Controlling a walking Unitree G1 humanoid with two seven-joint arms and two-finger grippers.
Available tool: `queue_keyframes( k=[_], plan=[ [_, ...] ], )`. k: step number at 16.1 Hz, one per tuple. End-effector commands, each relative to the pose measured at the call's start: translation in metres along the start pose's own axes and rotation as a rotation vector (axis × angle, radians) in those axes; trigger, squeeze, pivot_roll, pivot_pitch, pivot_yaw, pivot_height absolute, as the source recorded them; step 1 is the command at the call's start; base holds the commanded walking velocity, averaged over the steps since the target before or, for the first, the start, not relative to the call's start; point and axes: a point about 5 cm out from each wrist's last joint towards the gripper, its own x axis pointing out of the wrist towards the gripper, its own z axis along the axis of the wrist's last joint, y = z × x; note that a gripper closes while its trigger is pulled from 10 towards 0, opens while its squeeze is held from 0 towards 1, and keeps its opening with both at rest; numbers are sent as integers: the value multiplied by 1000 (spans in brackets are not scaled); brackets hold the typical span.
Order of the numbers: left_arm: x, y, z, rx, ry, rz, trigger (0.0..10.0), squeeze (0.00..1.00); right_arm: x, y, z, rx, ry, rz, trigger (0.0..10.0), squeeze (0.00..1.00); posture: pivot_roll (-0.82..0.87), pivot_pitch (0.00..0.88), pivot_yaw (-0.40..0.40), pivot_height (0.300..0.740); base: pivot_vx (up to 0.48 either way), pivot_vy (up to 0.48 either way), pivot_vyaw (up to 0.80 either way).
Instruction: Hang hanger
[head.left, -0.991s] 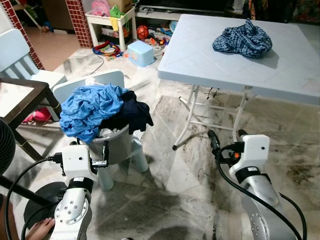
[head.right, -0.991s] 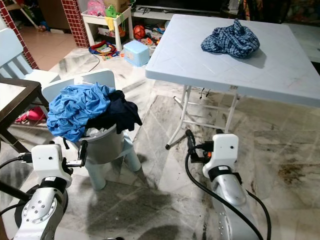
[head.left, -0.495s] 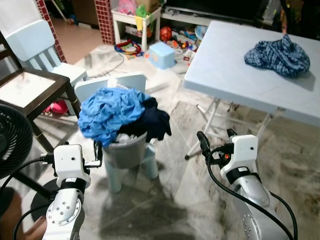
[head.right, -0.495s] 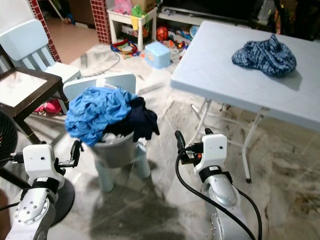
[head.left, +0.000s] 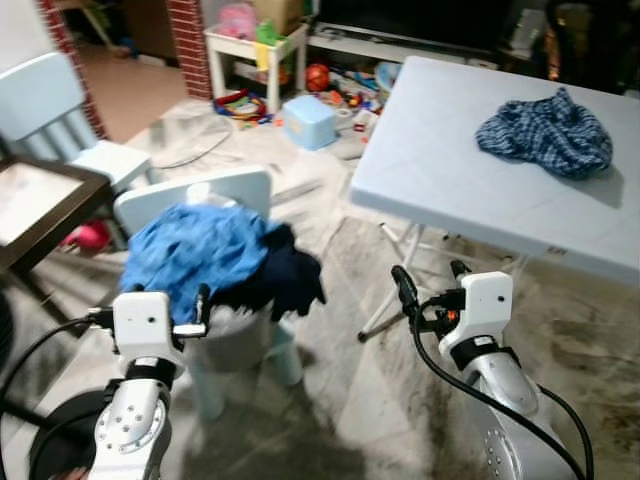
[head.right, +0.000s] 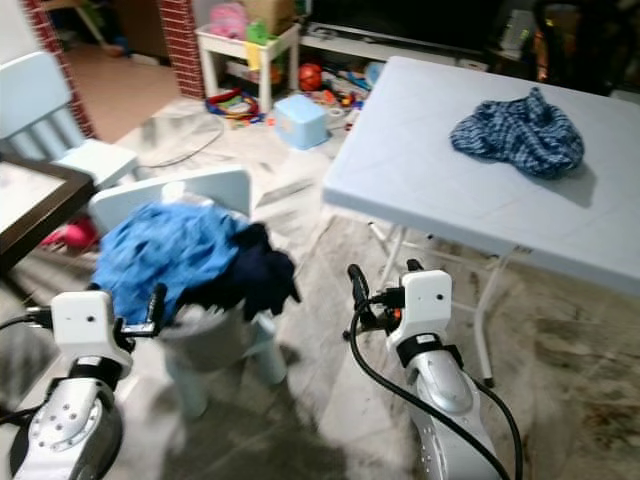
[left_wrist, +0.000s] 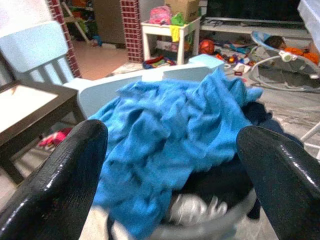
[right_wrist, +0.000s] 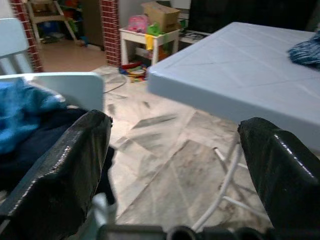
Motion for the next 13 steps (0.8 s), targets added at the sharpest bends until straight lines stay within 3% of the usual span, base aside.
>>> queue_keyframes(
  k=[1,8,11,13],
  plan=[
    [1,-7,1,-11,-5,-18,10000,0,-2,-8,1,-7,-3,-27,10000,0,56,91,-62,740,446,0,0],
    [2,-9,0,-28,1,-5,10000,0,-2,-7,1,-12,0,-17,10000,0,54,92,-65,740,433,0,0],
    [2,-6,-1,-23,14,24,10000,0,-2,-6,1,-39,-5,4,10000,0,54,92,-65,740,0,0,0],
    [2,-6,-2,-23,17,28,10000,0,-2,-4,2,-63,-5,18,10000,0,54,95,-68,740,0,0,800]
  ],
)
